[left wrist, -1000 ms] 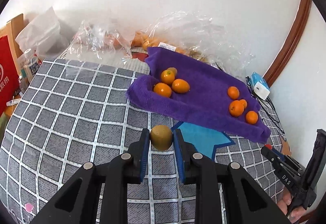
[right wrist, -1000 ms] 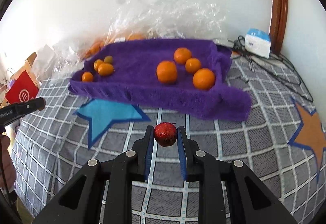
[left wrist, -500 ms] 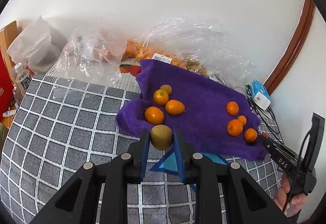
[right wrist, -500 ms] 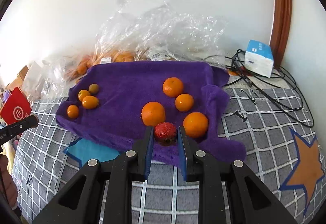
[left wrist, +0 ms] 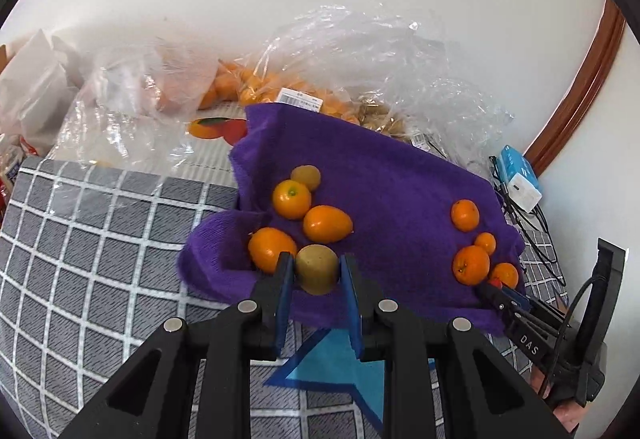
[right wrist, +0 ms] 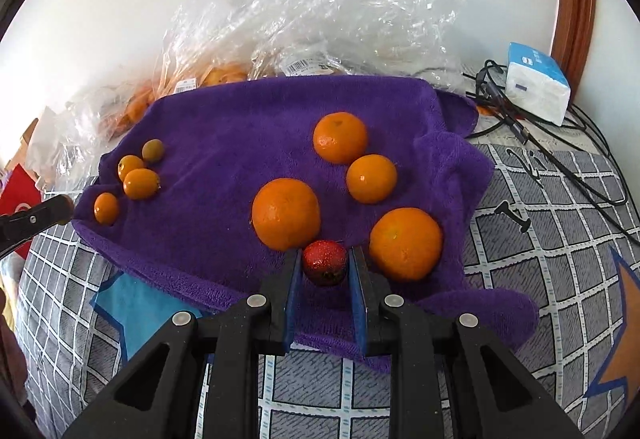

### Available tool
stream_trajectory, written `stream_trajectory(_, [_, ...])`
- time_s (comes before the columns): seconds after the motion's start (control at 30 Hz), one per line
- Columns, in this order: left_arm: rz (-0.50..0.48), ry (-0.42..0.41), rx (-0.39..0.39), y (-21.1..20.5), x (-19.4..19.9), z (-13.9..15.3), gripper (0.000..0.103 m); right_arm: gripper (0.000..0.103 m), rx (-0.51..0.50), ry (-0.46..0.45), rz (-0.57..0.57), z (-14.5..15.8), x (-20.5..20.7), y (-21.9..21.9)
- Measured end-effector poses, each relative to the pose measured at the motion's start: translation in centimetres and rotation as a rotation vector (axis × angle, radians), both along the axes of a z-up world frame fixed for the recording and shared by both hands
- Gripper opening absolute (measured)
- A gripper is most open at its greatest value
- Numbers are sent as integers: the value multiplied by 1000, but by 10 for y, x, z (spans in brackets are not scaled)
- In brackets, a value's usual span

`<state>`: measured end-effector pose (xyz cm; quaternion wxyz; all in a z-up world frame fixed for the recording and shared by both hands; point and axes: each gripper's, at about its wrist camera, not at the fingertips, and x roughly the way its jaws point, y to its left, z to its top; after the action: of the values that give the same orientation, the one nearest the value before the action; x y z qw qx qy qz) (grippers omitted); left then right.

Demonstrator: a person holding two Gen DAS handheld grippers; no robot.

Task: Organize fruits
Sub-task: 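Carry both held fruits over the purple towel, then open both grippers to drop the fruits onto the towel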

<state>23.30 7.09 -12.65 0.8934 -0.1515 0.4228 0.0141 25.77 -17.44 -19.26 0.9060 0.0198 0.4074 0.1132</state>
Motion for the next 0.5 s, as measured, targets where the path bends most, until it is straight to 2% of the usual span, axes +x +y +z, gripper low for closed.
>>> stream_trajectory(0.23, [-4, 57, -31, -9, 29, -14, 23, 23, -5, 24, 30, -4, 8, 1])
stream_trajectory(0.43, [-19, 99, -10, -15, 39, -25, 23, 24, 2, 38, 40, -5, 11, 0])
stream_trajectory(0.5, [-23, 111, -5, -17, 41, -28, 23, 28, 3, 40, 37, -4, 11, -2])
